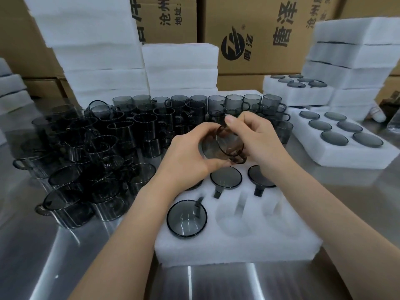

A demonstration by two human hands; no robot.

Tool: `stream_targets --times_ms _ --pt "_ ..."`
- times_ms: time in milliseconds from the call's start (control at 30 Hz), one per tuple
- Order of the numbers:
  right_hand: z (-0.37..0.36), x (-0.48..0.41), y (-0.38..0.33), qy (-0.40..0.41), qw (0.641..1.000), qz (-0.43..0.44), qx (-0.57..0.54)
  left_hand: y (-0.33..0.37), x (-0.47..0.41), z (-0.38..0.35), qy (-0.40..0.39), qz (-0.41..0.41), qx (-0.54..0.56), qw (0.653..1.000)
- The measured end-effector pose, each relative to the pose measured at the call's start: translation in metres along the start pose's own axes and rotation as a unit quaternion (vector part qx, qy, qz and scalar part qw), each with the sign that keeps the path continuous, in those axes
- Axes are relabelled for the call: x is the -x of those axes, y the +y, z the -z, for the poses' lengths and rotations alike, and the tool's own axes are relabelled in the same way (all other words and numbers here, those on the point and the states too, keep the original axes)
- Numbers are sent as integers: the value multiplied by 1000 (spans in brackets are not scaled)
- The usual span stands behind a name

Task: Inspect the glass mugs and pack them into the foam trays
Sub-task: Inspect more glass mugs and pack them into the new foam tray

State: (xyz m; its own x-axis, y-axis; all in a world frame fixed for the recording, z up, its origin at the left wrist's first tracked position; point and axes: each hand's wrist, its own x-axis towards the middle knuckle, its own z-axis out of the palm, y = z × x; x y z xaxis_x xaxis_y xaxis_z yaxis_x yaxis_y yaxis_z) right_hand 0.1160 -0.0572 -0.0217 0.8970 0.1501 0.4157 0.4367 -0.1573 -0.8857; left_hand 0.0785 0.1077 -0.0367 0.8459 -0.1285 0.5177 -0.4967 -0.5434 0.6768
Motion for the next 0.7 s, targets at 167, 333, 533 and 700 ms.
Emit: stream_targets --times_ms 167,333,533,700 --pt "5 1 -8 -73 970 -95 -210 -2 -2 1 59 50 89 993" --pt "6 4 -5 -121 988 -57 -72 -3 -2 1 63 72 104 990" --pt "4 6 -6 -112 993 -27 -15 -2 -2 1 62 60 48 995" --pt "3 6 -3 -120 993 -11 -1 2 0 4 87 19 48 995"
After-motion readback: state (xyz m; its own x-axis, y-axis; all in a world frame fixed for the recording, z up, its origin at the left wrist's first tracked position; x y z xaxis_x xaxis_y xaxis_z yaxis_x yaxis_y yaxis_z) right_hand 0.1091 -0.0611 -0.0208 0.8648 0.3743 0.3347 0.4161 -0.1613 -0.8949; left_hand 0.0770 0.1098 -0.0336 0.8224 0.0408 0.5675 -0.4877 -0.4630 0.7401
